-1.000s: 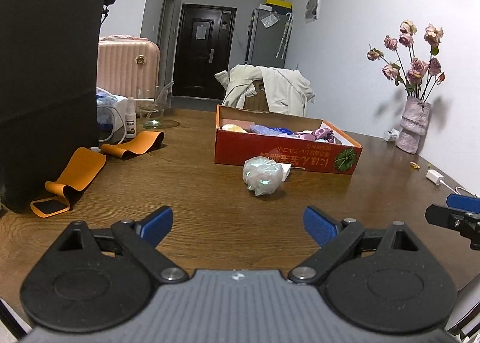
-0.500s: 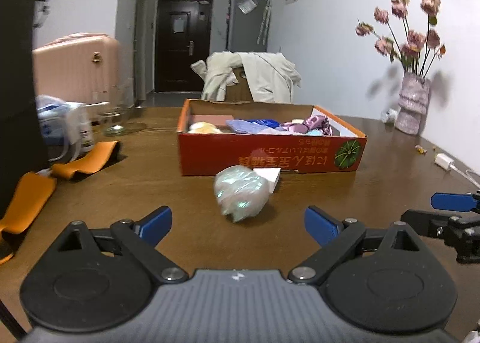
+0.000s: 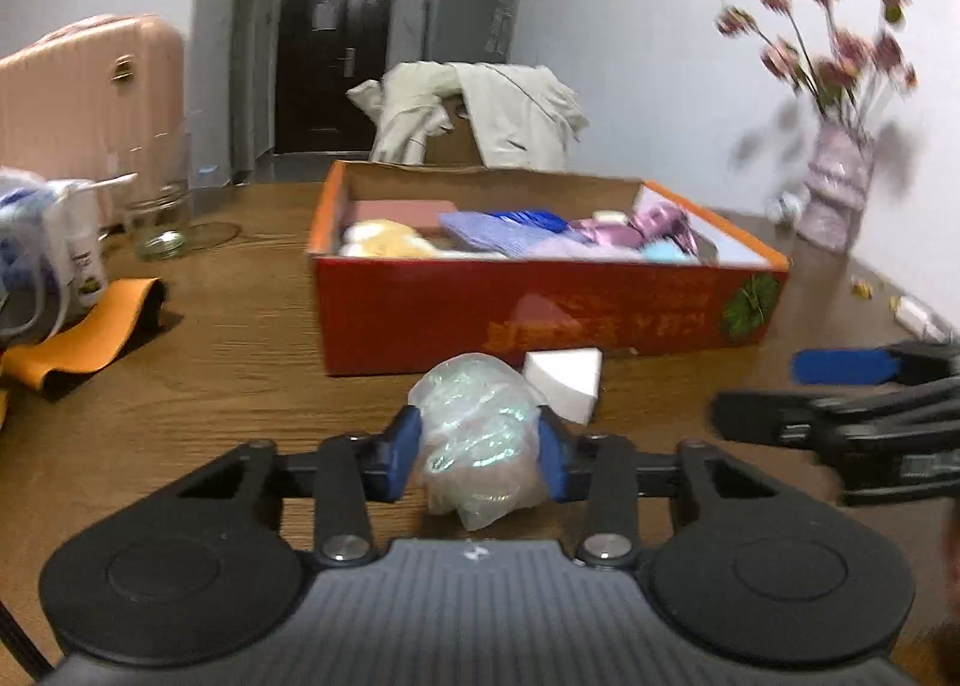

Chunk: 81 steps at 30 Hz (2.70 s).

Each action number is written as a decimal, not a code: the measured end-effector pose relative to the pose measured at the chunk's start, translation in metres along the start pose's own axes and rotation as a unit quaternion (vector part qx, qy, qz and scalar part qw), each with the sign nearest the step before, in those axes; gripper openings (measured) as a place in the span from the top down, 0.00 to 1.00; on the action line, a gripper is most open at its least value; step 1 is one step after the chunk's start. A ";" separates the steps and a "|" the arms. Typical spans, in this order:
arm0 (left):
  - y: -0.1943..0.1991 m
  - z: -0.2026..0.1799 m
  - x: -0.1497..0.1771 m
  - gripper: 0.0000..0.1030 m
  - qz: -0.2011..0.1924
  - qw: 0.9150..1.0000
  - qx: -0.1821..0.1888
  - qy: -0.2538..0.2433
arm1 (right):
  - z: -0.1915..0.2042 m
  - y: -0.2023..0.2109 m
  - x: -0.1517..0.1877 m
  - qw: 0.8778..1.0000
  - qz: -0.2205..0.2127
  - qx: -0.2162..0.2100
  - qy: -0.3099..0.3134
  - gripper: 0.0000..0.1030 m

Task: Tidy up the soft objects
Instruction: 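Grasp the clear iridescent plastic bag with the left tool, then grasp the white triangular sponge with the right tool while the left tool holds the bag, then carry the bag with the left tool while the right tool carries the sponge into the box, then open the left tool on the bag while the right tool releases the sponge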

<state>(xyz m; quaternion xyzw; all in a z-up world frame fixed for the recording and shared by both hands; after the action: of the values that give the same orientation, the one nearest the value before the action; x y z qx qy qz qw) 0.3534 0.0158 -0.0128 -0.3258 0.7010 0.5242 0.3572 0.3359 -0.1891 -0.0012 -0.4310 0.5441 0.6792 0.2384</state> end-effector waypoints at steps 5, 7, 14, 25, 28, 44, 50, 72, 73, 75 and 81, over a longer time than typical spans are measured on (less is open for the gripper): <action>0.013 0.026 -0.006 0.61 -0.013 0.999 -0.025 0.044 | 0.017 -0.051 -0.018 0.999 0.020 -0.025 0.016 0.28; 0.014 0.033 -0.007 0.61 -0.012 0.998 -0.031 0.053 | 0.023 -0.066 -0.022 0.999 0.030 -0.026 0.015 0.35; 0.019 0.030 -0.006 0.61 -0.011 0.998 -0.036 0.045 | 0.031 -0.089 -0.017 0.999 0.042 -0.008 0.020 0.67; 0.079 -0.011 0.009 0.61 -0.027 0.999 -0.023 0.022 | 0.027 -0.012 -0.002 0.999 -0.011 -0.028 -0.012 0.74; 0.093 -0.024 0.014 0.61 -0.030 0.999 -0.020 0.014 | 0.024 0.028 0.010 0.999 -0.026 -0.026 -0.022 0.74; 0.144 -0.065 0.015 0.61 -0.078 0.997 -0.023 -0.016 | -0.005 0.136 0.040 0.995 -0.078 0.003 -0.054 0.74; 0.128 -0.061 -0.013 0.61 -0.096 0.995 -0.026 -0.010 | -0.008 0.136 0.025 0.994 -0.093 0.002 -0.048 0.74; -0.131 -0.030 -0.140 0.60 0.019 0.997 -0.058 -0.056 | -0.101 -0.120 -0.163 1.000 0.015 0.003 -0.002 0.74; -0.141 -0.029 -0.138 0.60 0.030 0.996 -0.056 -0.069 | -0.103 -0.136 -0.165 1.000 0.029 0.003 -0.005 0.74; -0.152 -0.027 -0.131 0.50 0.040 0.994 -0.046 -0.094 | -0.116 -0.170 -0.170 0.998 0.056 -0.017 -0.038 0.73; -0.154 -0.011 -0.134 0.23 0.047 0.996 -0.017 -0.072 | -0.137 -0.220 -0.165 0.989 0.101 -0.020 -0.107 0.51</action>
<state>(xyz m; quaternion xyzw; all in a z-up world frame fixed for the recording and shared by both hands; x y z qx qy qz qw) 0.5506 -0.0200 0.0247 -0.2604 0.6790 0.5741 0.3762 0.6394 -0.2296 0.0155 -0.3038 0.5423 0.7528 0.2167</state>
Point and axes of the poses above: each gripper's, at about its wrist camera, not at the fingertips, and y roughly against the way its jaws point, z to its left, x to its underside, the point moved 2 cm from there along -y, roughly the way its jaws point, and after that the axes turned 6 degrees about y, right-handed, at the moved point
